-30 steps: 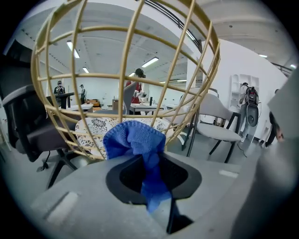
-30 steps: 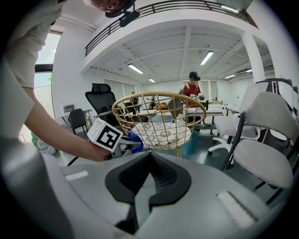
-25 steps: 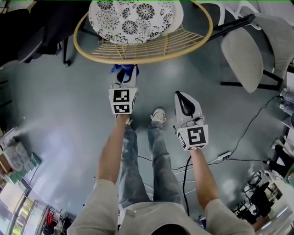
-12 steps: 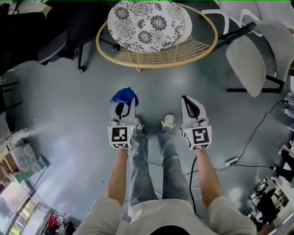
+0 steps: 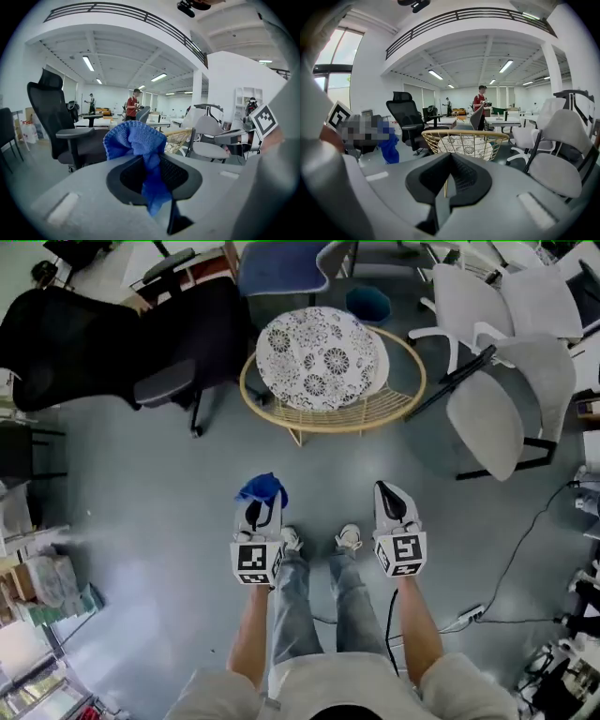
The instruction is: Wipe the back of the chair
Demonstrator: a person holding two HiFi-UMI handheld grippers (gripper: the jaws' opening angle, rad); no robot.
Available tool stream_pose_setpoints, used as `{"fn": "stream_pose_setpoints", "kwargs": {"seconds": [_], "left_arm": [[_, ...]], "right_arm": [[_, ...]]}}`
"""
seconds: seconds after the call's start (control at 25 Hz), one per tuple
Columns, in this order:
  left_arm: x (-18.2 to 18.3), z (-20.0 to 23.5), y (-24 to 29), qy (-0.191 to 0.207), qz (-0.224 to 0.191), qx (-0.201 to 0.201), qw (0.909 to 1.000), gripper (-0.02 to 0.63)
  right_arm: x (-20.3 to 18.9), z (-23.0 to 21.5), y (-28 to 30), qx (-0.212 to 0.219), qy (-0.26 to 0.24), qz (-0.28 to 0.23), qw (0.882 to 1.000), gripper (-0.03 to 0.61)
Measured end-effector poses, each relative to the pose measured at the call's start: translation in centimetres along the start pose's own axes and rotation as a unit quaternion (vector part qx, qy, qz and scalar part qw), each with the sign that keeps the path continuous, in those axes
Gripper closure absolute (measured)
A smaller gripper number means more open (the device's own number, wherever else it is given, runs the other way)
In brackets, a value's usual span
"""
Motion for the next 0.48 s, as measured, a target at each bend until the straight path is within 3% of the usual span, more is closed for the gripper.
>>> {"fn": "stream_pose_setpoints", "kwargs": {"seconds": [0.48], "left_arm": [[12.0, 1.1, -5.3, -0.013, -0.036, 0.011, 0.9992, 0.537]], "right_arm": [[11.5, 1.7, -5.7, -0.02, -0.003, -0.049, 0.999, 0.578]]}}
Point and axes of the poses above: the fingertips, and each gripper's own axes: y forward along the fingers, z to its left, x out of its top, the point moved 2 cm from there along -y, backward along the fingers, and after that the axes turned 7 degrees about y, right-handed, at the moved point
